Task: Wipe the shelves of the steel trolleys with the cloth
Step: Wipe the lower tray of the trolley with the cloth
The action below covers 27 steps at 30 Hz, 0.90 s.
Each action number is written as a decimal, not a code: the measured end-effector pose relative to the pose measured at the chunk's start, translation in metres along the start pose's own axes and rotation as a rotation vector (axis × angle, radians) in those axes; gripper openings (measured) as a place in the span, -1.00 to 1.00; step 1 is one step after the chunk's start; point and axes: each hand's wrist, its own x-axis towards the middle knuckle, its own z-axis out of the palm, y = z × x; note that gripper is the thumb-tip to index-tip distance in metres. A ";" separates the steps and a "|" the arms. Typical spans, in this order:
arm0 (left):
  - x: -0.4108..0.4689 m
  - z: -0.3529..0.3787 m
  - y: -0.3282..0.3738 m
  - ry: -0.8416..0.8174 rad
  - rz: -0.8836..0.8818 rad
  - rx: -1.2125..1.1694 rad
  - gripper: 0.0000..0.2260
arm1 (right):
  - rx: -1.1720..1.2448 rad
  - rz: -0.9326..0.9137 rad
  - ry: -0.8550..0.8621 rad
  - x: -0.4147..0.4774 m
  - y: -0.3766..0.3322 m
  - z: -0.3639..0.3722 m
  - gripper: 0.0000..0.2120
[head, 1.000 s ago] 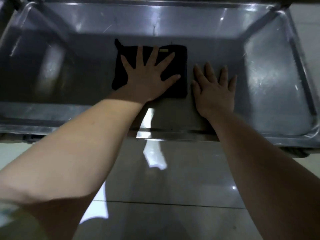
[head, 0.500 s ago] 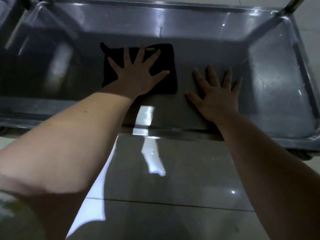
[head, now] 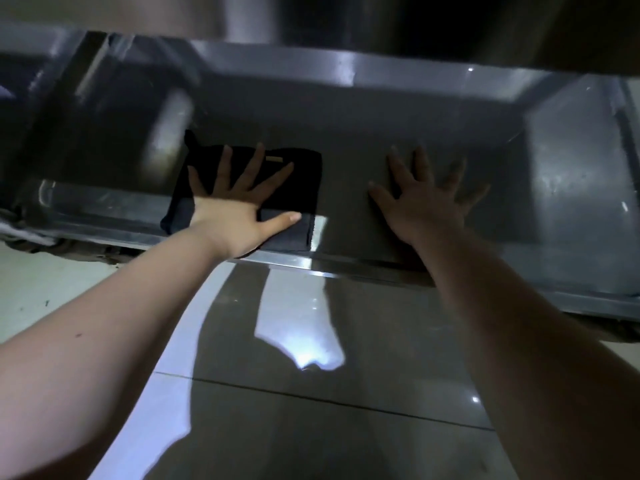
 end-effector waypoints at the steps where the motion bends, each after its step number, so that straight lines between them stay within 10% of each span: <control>1: -0.001 0.000 0.004 0.008 0.009 -0.002 -0.30 | 0.008 -0.071 0.016 -0.003 -0.022 0.003 -0.40; 17: 0.087 -0.018 -0.068 -0.010 -0.185 -0.077 -0.25 | -0.097 -0.164 0.116 -0.010 -0.075 0.027 -0.32; 27: -0.030 0.003 -0.065 -0.031 0.071 -0.079 -0.36 | -0.121 -0.114 0.055 -0.012 -0.080 0.022 -0.34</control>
